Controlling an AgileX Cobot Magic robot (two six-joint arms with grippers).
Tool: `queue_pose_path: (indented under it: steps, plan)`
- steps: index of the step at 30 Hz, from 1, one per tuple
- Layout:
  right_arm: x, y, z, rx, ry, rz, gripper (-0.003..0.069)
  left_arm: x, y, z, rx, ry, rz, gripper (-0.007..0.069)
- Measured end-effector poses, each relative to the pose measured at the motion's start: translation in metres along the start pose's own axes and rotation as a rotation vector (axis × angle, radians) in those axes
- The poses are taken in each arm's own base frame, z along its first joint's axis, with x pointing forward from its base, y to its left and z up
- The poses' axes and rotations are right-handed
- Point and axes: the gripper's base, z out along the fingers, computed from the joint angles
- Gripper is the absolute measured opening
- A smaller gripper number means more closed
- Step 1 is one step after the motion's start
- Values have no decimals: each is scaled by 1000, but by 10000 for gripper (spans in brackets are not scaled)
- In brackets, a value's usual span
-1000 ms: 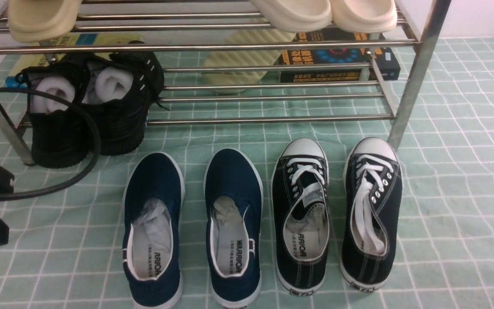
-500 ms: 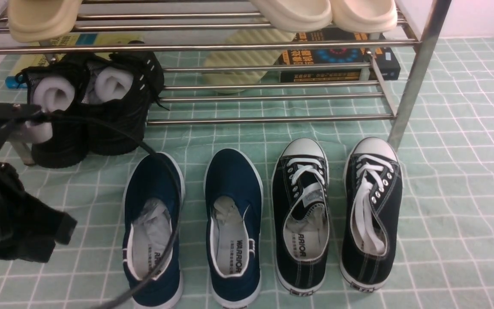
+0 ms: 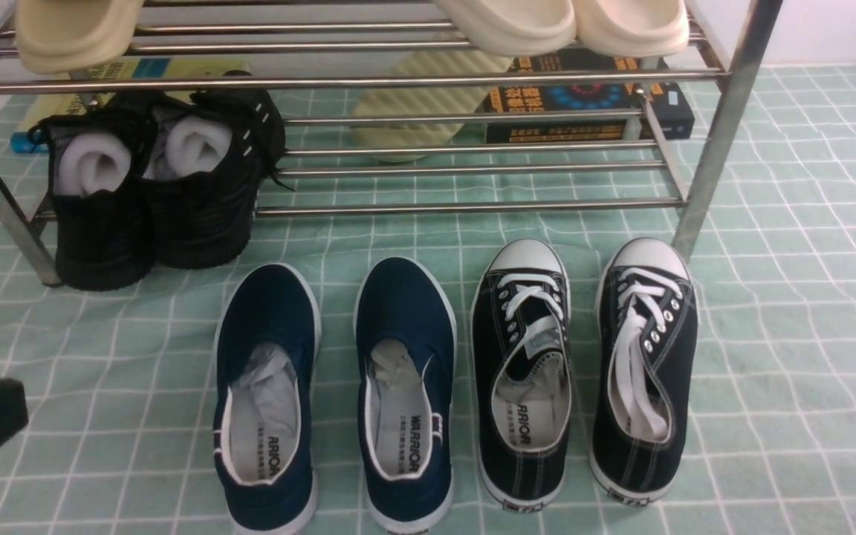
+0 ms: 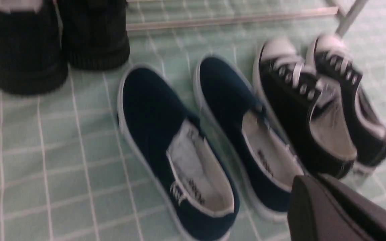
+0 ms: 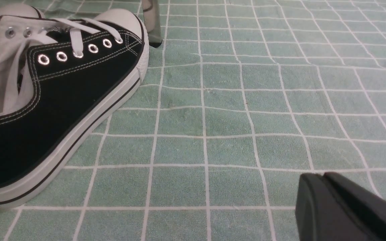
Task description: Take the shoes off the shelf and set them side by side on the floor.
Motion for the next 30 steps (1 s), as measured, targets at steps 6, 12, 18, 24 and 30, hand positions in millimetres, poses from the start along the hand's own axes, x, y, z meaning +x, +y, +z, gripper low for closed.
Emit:
queue_pose_path:
  steps: [6,12,18,24,30]
  plan:
    - [0,0,0,0,0,0,37,23,6,4,26,-194,-3,3]
    - [0,0,0,0,0,0,48,53,13,23,6,-123,2,11]
    - [0,0,0,0,0,0,57,70,17,32,-14,-60,16,15]
    - [0,0,0,0,0,0,69,91,25,39,-51,-75,55,17]
    - [0,0,0,0,0,0,78,113,33,35,-91,-134,107,21]
